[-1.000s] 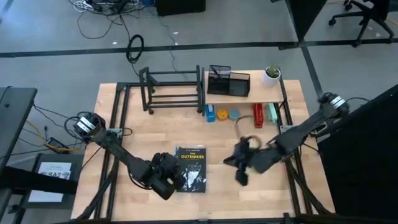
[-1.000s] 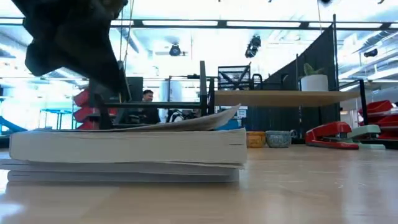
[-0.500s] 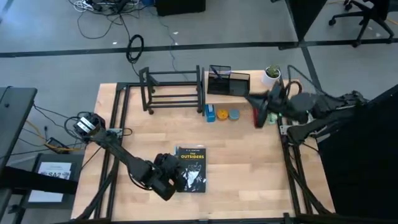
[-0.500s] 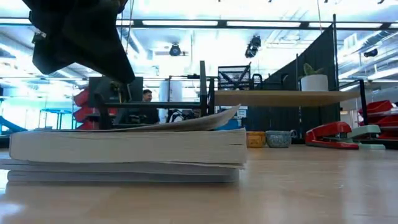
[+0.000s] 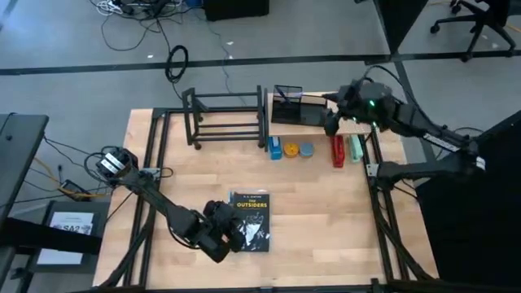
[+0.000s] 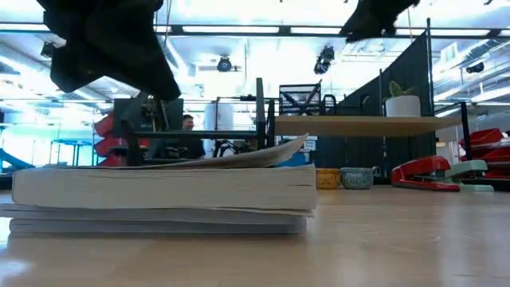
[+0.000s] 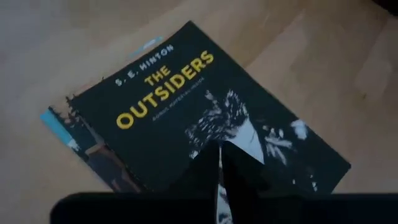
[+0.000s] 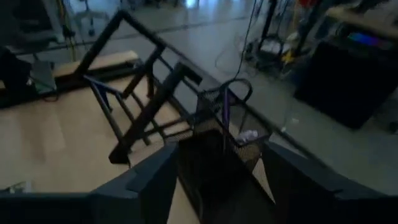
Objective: Stock shelves
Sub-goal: Remove the purple ballpen from the pen holder
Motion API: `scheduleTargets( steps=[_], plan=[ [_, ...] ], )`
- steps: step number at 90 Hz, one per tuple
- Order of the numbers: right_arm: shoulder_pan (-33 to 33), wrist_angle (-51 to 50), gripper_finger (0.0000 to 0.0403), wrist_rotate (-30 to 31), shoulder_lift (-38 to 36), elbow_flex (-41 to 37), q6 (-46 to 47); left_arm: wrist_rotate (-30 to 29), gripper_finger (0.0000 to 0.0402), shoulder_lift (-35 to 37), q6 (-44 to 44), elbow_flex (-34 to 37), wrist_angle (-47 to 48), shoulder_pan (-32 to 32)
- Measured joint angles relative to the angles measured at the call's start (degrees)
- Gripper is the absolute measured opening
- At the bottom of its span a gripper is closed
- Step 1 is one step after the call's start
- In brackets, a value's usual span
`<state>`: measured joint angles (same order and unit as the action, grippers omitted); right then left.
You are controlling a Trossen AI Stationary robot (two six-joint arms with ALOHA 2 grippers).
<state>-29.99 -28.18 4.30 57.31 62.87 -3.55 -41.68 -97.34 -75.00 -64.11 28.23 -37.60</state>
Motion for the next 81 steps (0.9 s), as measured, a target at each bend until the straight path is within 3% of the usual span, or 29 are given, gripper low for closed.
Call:
scheduleTargets(
  steps=[11, 32, 48, 63, 81],
  plan=[
    [-3.5, 2.5, 0.0204, -5.6, 5.8, 0.0, -4.9, -1.5, 0.0, 0.0, 0.0, 0.0, -0.2, 0.0],
    [-5.8, 11.2, 0.0191, -5.5, 14.4, 0.0, -8.6, -2.2, 0.0, 0.0, 2.8, 0.0, -0.7, 0.0],
    [-7.3, 13.2, 0.0185, -3.8, 14.8, 0.0, -8.1, -2.3, 0.0, 0.0, 4.3, 0.0, -2.7, 0.0],
    [-8.0, 12.5, 0.0175, -7.4, 14.7, -0.4, -7.0, -2.8, 0.0, 0.0, 4.3, 0.1, -3.2, 0.0],
    [-8.2, 15.6, 0.0135, -6.2, 14.8, -4.1, -6.6, -3.7, 0.0, 0.0, 4.6, 0.1, -3.2, 0.0]
  ],
)
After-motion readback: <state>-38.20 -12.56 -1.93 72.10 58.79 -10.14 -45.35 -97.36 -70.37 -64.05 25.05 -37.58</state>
